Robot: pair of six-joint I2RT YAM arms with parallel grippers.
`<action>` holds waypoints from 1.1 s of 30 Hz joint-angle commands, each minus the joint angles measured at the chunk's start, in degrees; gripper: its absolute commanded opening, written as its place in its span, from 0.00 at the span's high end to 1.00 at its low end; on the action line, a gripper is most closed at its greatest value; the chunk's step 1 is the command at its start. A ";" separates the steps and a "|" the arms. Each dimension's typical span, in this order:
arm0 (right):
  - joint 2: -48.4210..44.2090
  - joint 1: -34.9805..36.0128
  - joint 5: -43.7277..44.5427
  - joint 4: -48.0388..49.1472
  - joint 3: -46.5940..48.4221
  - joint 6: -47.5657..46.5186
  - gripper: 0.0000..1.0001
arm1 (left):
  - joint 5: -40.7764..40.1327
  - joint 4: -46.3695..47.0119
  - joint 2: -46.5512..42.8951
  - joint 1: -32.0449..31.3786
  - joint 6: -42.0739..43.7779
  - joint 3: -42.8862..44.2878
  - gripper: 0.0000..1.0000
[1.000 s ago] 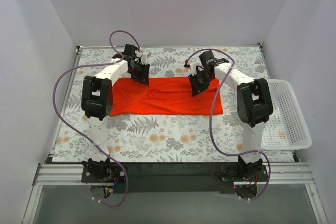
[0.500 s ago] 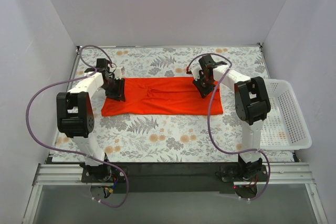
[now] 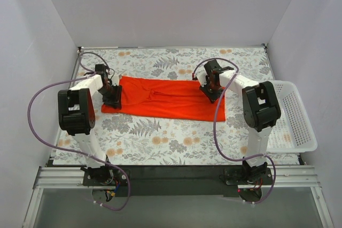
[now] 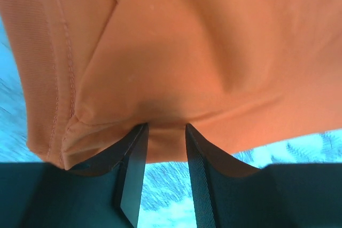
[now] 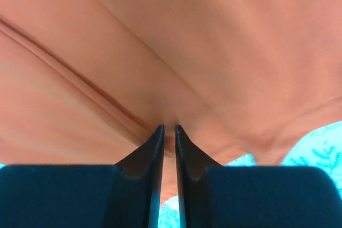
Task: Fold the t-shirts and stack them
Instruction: Fold the tshirt
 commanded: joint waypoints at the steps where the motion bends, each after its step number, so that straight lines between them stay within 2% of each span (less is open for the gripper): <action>1: -4.00 -0.36 -2.47 -4.90 0.87 -1.77 0.79 | -4.61 6.02 7.27 1.57 4.08 6.82 0.67; 3: -6.19 -0.36 -9.12 -6.93 2.62 -2.21 0.76 | -1.28 5.05 10.01 1.48 4.69 15.05 0.65; 6: -7.35 -0.36 -13.46 -6.93 5.79 -2.56 0.72 | 3.12 2.24 13.80 1.48 3.29 24.66 0.62; 7: -6.91 -0.36 -13.48 -6.93 8.14 -2.65 0.72 | 5.22 1.80 14.24 1.57 1.72 29.56 0.62; 9: -4.37 -0.36 -11.91 -6.93 10.44 -3.08 0.72 | 7.25 1.79 13.55 1.39 0.31 31.80 0.60; 14: 3.79 -0.36 -9.96 -7.11 16.76 -4.32 0.76 | 9.46 2.94 9.42 0.78 -2.59 28.56 0.59; 22: 8.30 -0.27 -6.18 -7.11 16.78 -5.72 0.79 | 9.55 3.55 5.72 0.78 -3.39 23.81 0.58; 27: 6.46 0.25 -6.09 -7.19 10.90 -6.43 0.81 | 8.77 2.76 6.25 0.69 -3.74 23.98 0.57; 33: -1.09 3.59 -6.88 -7.46 -4.03 -6.87 0.83 | 5.60 1.80 8.09 -0.45 -3.83 23.19 0.57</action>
